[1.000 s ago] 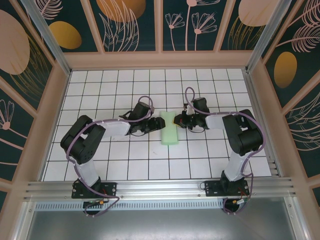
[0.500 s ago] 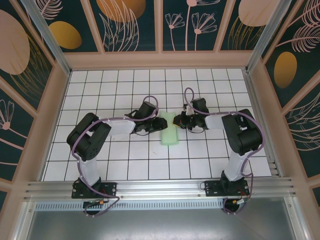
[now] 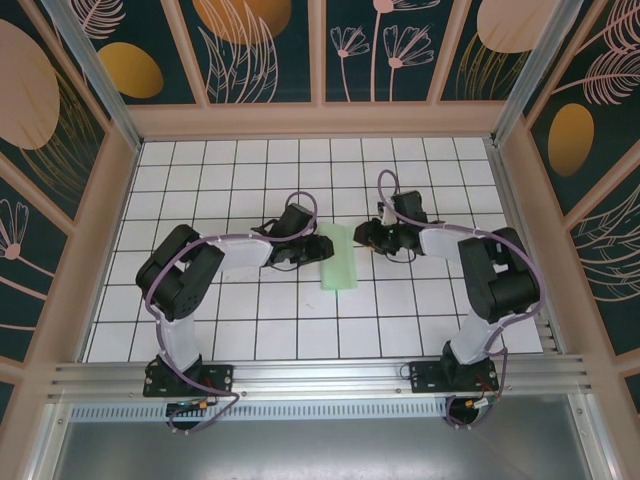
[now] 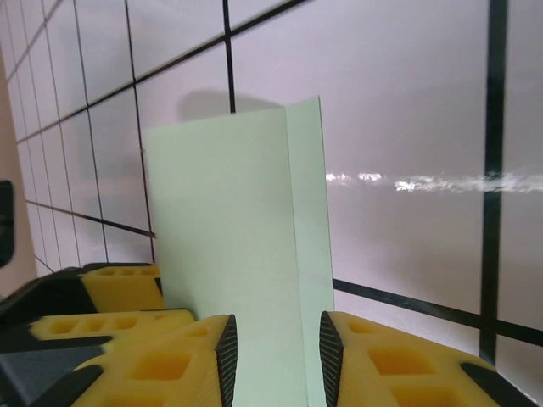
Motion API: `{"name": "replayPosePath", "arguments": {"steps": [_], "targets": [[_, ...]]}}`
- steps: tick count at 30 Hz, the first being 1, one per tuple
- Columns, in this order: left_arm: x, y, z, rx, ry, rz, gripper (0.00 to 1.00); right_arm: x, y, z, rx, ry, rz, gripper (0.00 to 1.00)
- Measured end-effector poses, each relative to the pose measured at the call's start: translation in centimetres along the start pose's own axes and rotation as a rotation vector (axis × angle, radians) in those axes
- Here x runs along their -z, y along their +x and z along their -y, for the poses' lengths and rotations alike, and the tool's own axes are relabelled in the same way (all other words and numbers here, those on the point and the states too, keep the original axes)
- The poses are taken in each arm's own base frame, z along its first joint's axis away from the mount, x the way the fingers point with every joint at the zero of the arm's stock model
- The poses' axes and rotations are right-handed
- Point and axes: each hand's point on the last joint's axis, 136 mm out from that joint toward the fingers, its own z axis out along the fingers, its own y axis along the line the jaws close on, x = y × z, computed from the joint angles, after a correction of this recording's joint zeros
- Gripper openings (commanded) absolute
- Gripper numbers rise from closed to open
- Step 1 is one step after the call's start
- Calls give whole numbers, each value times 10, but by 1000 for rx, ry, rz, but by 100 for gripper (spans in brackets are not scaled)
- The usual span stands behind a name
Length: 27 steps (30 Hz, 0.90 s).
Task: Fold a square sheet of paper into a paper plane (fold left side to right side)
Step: First fold in half a square sheet of paper at the center of the table.
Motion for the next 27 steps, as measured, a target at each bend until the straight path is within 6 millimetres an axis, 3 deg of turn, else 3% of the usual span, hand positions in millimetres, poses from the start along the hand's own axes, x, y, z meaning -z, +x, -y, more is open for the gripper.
{"name": "replayPosePath", "arguments": {"steps": [17,27], "targets": [[-3,0,4,-8,-34,-21,55,10,-6,-6,14,0,36,36],[-6,0,6,-14,-66,-43,58,9,3,3,-5,13,17,36]]}}
